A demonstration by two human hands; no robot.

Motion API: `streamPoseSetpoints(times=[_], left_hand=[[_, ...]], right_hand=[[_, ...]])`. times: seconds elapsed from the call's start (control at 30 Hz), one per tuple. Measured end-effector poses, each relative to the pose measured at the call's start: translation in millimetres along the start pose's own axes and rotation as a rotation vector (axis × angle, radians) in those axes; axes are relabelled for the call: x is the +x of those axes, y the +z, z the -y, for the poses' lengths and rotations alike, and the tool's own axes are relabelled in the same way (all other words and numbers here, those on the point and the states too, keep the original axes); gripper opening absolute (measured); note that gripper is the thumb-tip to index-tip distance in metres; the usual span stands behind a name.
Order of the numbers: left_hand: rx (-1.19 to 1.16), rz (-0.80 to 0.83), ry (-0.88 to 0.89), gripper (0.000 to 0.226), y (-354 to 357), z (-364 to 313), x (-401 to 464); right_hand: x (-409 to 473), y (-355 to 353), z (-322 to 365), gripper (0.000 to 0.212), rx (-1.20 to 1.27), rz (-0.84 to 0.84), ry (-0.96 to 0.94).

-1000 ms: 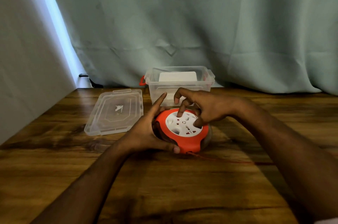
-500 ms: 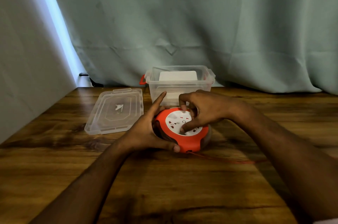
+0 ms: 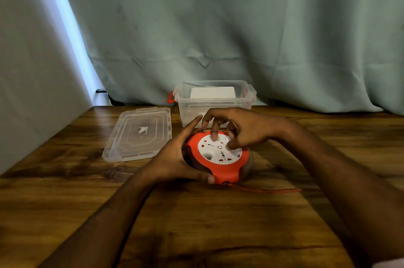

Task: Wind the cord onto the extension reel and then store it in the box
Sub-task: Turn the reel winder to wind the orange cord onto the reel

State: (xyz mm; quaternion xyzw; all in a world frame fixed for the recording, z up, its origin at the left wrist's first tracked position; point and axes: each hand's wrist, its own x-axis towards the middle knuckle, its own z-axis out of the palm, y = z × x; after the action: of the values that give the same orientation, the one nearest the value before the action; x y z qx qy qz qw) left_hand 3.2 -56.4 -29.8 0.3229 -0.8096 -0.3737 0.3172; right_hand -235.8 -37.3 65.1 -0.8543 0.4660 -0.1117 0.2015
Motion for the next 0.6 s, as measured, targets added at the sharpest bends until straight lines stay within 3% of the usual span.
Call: streamPoseSetpoints(times=[0.13, 0.33, 0.47, 0.6], left_hand=[[-0.002, 0.005, -0.007, 0.144, 0.1, 0.3, 0.4], [-0.002, 0.005, -0.012, 0.144, -1.0, 1.3, 0.4], [-0.007, 0.003, -0.007, 0.143, -0.7, 1.4, 0.3], [-0.010, 0.006, -0.003, 0.146, -1.1, 1.4, 0.8]], right_hand=[[1.4, -2.1, -8.5, 0.091, -0.025, 0.068, 0.026], [4.4, 1.7, -14.8, 0.104, -0.086, 0.086, 0.053], [2.3, 1.7, -11.4, 0.096, -0.133, 0.060, 0.045], [1.9, 2.4, -4.4, 0.066, -0.216, 0.026, 0.049]])
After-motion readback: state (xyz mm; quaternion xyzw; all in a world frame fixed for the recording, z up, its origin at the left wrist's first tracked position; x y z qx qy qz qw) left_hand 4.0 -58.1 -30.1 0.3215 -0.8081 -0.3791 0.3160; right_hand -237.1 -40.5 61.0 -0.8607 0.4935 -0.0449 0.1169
